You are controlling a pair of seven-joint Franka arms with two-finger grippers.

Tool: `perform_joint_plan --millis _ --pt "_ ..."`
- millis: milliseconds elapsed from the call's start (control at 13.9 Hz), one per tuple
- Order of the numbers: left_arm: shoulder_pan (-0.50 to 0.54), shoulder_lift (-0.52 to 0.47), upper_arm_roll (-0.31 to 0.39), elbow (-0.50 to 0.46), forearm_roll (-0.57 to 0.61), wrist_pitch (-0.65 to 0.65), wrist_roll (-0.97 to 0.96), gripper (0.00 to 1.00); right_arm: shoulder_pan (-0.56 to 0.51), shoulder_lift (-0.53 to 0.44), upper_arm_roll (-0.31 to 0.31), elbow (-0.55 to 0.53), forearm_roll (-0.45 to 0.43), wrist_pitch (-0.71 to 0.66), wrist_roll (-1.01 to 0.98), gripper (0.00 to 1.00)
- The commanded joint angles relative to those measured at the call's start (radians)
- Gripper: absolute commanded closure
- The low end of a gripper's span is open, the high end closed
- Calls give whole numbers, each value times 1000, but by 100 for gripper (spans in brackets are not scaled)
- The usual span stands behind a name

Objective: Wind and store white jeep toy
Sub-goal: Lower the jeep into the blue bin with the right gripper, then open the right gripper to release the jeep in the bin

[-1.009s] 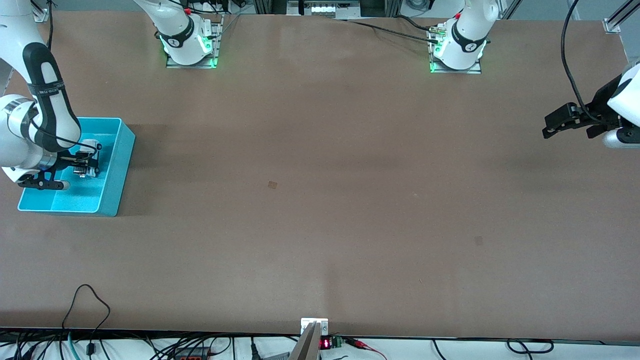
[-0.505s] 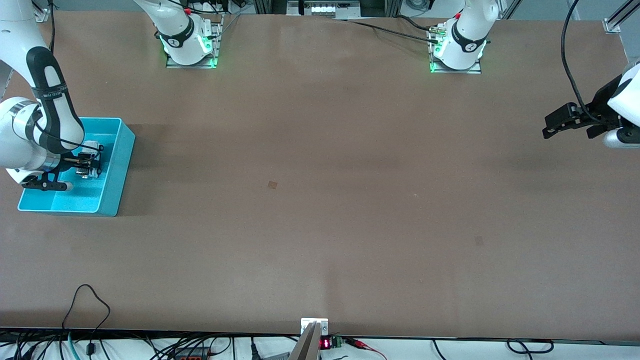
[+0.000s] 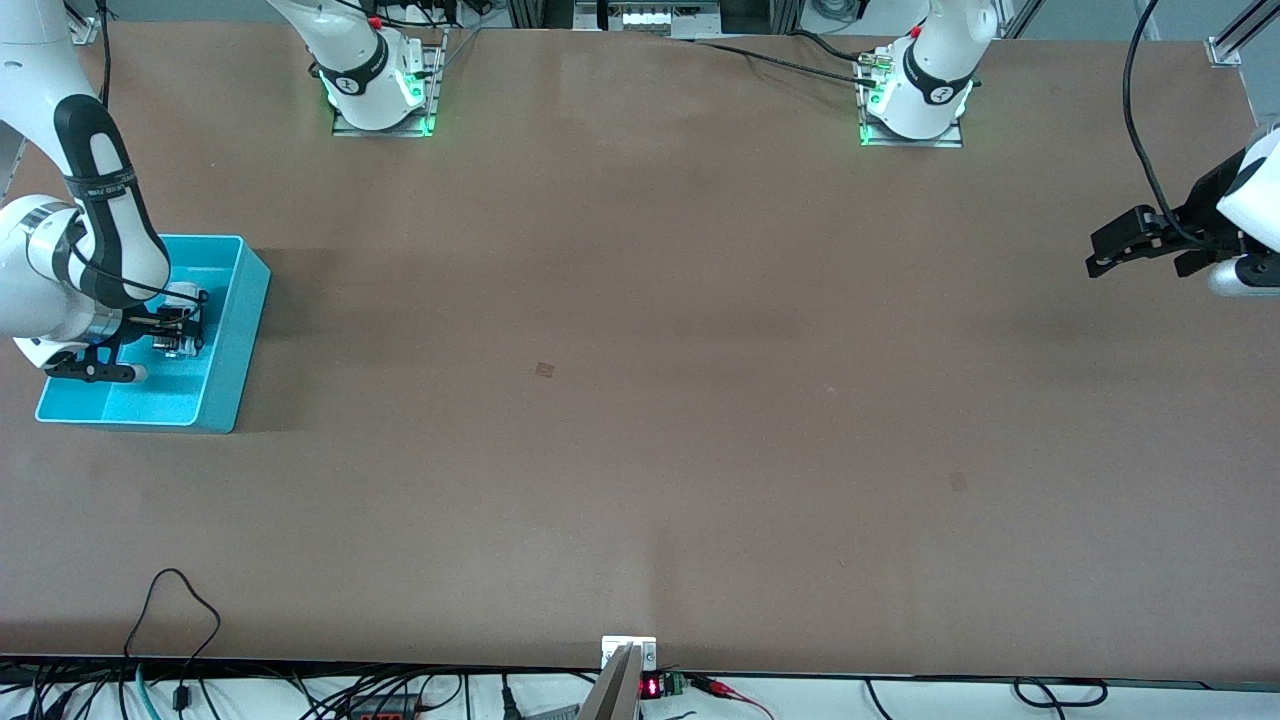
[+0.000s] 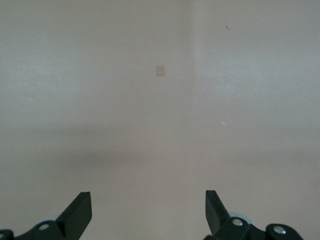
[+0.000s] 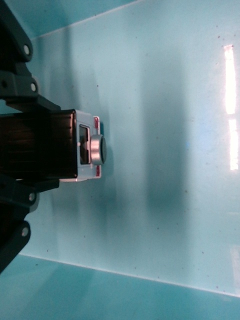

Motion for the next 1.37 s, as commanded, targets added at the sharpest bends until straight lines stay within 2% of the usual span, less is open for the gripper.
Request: perform_joint_plan --millis 0,72,144,216,433,577,649,721,1153,1298 --pt "1 -10 2 -1 -12 2 12 0 -18 11 16 14 4 2 -13 62" --pt "1 -10 2 -1 -12 2 12 0 -17 11 16 13 4 2 -13 53" --pt "1 -10 2 -1 -12 2 12 0 -17 9 16 13 4 2 -14 49" --pt "1 -10 2 -1 -10 0 12 0 -17 9 16 14 4 2 -16 40" --pt "1 -10 2 -1 -12 0 12 0 -15 5 17 14 4 1 -16 24" --pt "1 -10 2 -1 -12 0 12 0 -15 2 17 13 4 -1 -17 20" --pt "1 -10 2 -1 -12 0 12 0 -14 -1 17 13 4 -2 -16 13" --pt "1 -10 1 -1 -12 0 12 0 -11 -11 17 14 4 -5 -14 0" --pt "0 -11 1 -1 -12 2 12 0 -6 -92 46 14 15 -76 1 0" --pt "0 -11 1 0 -12 6 12 0 -6 -147 60 23 13 -147 13 0"
